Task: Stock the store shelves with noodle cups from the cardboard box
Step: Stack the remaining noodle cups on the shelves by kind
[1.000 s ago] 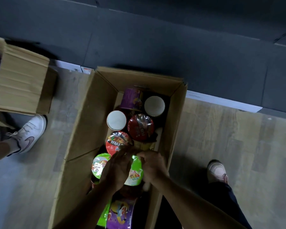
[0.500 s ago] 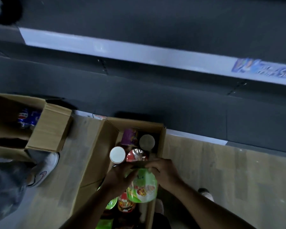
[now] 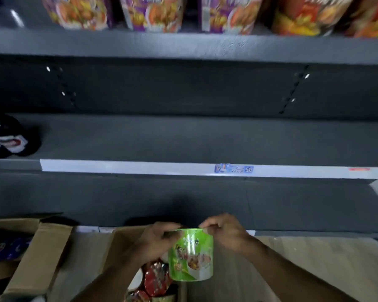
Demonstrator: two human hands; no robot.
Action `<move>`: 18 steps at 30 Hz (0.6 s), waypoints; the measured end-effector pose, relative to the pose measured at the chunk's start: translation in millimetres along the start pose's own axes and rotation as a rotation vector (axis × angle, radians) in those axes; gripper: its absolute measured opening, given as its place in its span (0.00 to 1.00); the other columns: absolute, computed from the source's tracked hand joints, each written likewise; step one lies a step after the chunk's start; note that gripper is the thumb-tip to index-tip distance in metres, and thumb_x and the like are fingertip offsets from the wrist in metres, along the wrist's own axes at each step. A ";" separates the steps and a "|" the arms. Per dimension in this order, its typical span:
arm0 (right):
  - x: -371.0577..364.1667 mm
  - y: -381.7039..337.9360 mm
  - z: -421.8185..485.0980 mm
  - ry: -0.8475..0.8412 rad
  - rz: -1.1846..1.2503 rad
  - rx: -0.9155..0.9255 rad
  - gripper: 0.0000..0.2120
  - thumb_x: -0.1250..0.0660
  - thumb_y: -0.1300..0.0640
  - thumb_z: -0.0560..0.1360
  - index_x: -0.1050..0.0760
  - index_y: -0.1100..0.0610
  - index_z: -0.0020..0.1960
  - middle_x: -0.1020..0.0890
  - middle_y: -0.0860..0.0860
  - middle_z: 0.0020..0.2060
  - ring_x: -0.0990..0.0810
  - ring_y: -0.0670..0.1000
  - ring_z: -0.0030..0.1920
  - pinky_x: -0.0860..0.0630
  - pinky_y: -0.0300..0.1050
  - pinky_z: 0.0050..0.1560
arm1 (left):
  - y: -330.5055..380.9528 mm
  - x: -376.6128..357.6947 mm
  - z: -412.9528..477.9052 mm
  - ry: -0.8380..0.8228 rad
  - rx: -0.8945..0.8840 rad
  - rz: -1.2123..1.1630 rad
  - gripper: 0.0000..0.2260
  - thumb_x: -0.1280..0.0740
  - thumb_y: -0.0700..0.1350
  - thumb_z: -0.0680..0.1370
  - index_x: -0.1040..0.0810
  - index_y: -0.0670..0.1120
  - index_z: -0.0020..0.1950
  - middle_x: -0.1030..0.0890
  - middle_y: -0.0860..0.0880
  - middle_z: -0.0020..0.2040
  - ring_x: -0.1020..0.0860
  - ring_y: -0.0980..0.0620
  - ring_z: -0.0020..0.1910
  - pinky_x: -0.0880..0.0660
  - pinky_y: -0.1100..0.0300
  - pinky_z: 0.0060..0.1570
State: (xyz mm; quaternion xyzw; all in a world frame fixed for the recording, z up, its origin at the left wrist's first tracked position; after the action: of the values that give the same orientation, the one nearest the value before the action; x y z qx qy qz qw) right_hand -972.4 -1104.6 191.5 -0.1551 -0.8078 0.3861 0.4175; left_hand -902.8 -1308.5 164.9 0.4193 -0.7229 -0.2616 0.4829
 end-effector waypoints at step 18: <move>260.2 -57.9 -140.3 0.247 -0.163 -0.023 0.08 0.34 0.55 0.76 0.16 0.51 0.49 0.15 0.45 0.40 0.19 0.39 0.43 0.25 0.34 0.46 | 322.6 -33.2 5.4 -0.153 -0.457 0.317 0.11 0.37 0.51 0.79 0.17 0.48 0.48 0.16 0.50 0.43 0.20 0.56 0.41 0.26 0.60 0.42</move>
State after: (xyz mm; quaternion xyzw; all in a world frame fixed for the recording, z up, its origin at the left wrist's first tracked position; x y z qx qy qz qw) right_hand -1013.7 -923.9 429.0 -0.1404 -0.7646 0.3195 0.5418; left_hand -1015.8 -1115.1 399.6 0.1603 -0.7361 -0.3700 0.5437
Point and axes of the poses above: each hand's wrist, its own z-axis towards the middle knuckle, its own x-axis out of the back of the hand, y = z × x, the point moved 2 cm from there along z, towards the middle knuckle
